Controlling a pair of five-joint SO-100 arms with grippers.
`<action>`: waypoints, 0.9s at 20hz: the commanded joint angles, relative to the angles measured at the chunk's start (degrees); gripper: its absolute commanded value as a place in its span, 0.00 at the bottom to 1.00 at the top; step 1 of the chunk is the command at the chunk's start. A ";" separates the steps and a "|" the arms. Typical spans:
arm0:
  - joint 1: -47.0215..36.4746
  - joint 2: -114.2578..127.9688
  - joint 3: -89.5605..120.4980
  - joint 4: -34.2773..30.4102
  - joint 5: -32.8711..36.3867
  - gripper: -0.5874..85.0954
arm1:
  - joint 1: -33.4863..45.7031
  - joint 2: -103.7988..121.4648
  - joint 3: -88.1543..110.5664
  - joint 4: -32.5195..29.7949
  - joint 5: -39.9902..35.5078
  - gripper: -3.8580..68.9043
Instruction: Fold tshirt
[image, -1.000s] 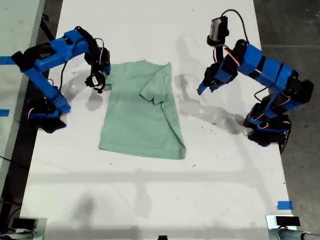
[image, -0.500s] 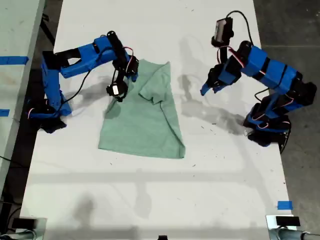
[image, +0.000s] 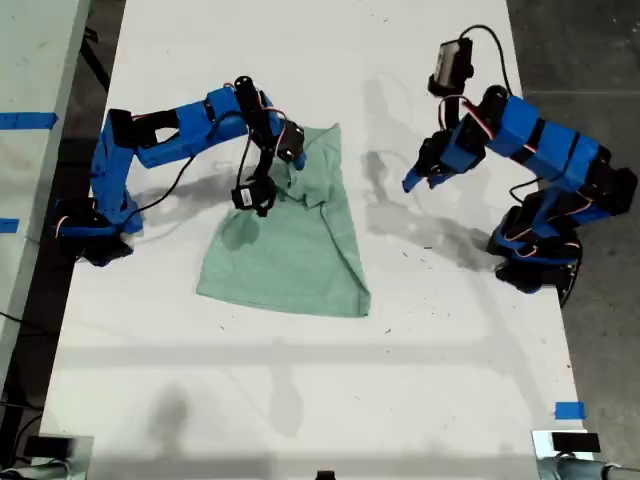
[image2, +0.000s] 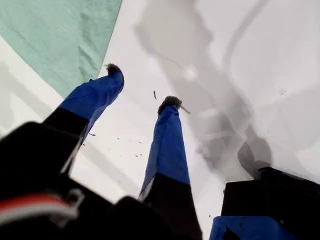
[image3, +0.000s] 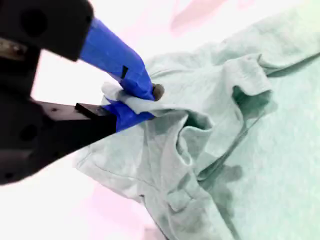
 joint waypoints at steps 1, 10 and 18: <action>2.37 0.70 -3.16 -2.37 -2.99 0.20 | -0.97 2.90 0.26 -1.85 0.88 0.31; 0.26 13.97 -3.16 2.72 -4.83 0.40 | -5.10 2.90 2.46 -3.87 3.16 0.32; 7.29 42.10 38.76 -5.36 -15.82 0.34 | -19.16 -2.20 1.23 -10.55 11.95 0.41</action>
